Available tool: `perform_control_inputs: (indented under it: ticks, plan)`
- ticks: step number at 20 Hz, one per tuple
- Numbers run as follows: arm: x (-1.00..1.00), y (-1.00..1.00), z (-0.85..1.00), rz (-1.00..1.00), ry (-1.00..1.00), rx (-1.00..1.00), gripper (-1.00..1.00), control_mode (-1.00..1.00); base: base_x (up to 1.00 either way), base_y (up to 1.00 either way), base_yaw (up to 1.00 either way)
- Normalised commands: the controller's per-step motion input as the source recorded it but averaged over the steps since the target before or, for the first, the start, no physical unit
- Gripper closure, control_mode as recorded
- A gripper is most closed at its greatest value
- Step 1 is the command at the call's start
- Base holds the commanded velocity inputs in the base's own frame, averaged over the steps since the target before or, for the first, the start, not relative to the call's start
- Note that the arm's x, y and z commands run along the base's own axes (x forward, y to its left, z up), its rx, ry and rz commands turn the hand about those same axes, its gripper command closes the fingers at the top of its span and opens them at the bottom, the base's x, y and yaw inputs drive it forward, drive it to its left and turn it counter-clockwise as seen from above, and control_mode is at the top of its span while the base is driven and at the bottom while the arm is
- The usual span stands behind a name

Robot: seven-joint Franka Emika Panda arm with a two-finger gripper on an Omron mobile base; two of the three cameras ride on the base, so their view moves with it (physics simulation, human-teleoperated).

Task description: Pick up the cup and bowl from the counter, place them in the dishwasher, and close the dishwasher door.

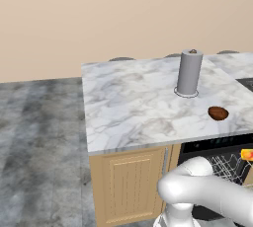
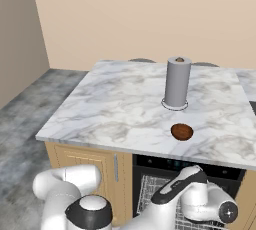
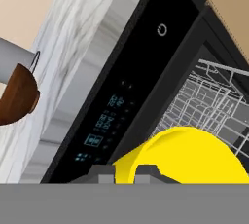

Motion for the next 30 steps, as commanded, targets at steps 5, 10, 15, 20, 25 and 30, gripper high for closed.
perform_control_inputs:
  ticks: [5, 10, 15, 20, 25, 30]
  plan:
    - [0.00, 0.00, -0.48, -0.01, 0.09, 0.00, 1.00, -1.00, 0.00, 0.00, 0.00]
    - [0.01, 0.00, -0.47, -0.01, 0.10, 0.00, 1.00, -1.00, 0.00, 0.00, 0.00]
    - [0.12, 0.00, -0.46, 0.00, 0.05, 0.00, 1.00, -1.00, 0.00, 0.00, 0.00]
    - [0.07, 0.00, -0.55, 0.00, 0.00, 0.07, 1.00, -1.00, 0.00, 0.00, 0.00]
    - [0.16, -0.01, -0.48, 0.00, 0.00, 0.05, 1.00, -1.00, 0.00, 0.00, 0.00]
    - [0.24, -0.05, -0.43, 0.00, 0.01, 0.05, 1.00, -1.00, 0.00, 0.00, 0.00]
